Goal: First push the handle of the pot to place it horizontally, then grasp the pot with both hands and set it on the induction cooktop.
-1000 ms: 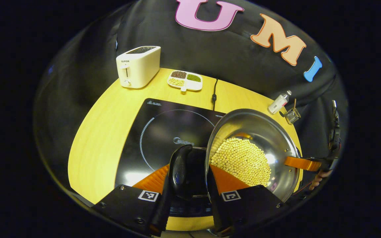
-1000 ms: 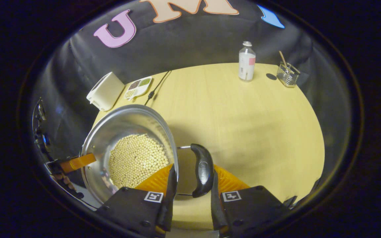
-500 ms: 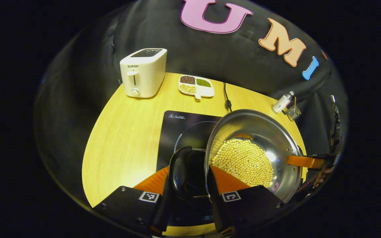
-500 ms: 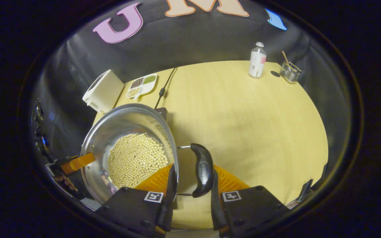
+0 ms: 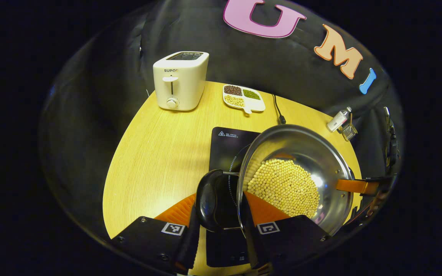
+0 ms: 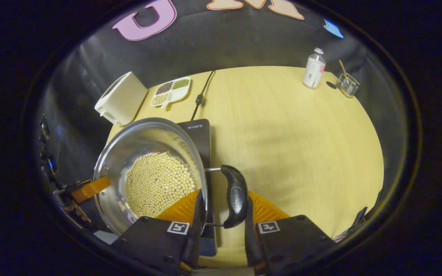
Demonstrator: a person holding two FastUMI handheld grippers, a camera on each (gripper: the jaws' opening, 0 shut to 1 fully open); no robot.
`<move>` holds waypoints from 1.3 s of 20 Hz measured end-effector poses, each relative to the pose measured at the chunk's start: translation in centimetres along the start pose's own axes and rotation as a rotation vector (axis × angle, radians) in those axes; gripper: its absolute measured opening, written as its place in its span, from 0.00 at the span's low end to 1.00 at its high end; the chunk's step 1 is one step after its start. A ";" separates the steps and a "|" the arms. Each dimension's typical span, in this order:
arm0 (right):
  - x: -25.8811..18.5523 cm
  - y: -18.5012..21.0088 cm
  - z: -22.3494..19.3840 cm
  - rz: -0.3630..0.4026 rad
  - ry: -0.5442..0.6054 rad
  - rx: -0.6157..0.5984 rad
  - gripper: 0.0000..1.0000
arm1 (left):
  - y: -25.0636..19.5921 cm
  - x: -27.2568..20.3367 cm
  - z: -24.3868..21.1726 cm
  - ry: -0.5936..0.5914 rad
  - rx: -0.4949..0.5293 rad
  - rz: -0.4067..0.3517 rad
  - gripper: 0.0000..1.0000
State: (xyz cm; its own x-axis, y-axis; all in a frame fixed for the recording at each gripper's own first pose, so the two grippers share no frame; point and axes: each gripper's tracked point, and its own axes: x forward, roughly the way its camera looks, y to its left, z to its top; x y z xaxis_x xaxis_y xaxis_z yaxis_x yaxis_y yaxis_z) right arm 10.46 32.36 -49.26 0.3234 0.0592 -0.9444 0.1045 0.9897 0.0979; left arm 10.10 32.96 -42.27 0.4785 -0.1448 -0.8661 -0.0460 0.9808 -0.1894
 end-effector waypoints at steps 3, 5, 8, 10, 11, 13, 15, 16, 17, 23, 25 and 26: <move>0.5 0.5 0.2 0.001 0.007 0.008 0.45 | 0.4 0.5 0.8 -0.014 0.019 0.004 0.54; 0.8 0.6 0.7 0.004 0.010 0.022 0.50 | 0.5 0.9 1.5 -0.038 0.036 0.001 0.54; 1.3 1.0 1.5 0.003 0.003 0.026 0.45 | 0.6 1.5 2.6 -0.060 0.068 0.004 0.54; 1.6 1.0 1.9 0.002 0.003 0.029 0.45 | 0.7 1.7 2.8 -0.067 0.073 0.009 0.55; 1.7 1.1 2.0 0.002 0.001 0.027 0.50 | 0.6 1.8 2.9 -0.068 0.075 0.008 0.55; 1.8 1.0 2.1 0.001 -0.001 0.027 0.45 | 0.6 1.9 3.1 -0.078 0.078 0.005 0.55; 1.9 1.1 2.1 0.002 -0.001 0.030 0.45 | 0.6 2.2 3.4 -0.085 0.088 0.004 0.54; 2.0 1.2 2.2 0.003 0.002 0.031 0.50 | 0.6 2.3 3.4 -0.086 0.093 0.005 0.55; 2.0 1.2 2.2 0.004 0.002 0.030 0.46 | 0.6 2.3 3.5 -0.085 0.091 0.007 0.55; 2.1 1.1 2.2 0.004 -0.013 0.018 0.46 | 0.5 2.2 3.3 -0.089 0.073 0.007 0.55; 2.0 1.2 2.2 -0.001 -0.018 0.024 0.46 | 0.5 2.2 3.3 -0.093 0.071 0.006 0.55; 2.0 1.2 2.2 0.001 -0.016 0.024 0.46 | 0.6 2.1 3.3 -0.092 0.071 0.009 0.55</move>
State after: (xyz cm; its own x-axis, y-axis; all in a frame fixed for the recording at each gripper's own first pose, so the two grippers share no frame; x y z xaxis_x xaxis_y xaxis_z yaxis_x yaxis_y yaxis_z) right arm 13.31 33.39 -50.35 0.3382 0.0581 -0.9393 0.1265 0.9862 0.1066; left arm 13.97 33.71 -42.72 0.5573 -0.1264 -0.8206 0.0102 0.9893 -0.1454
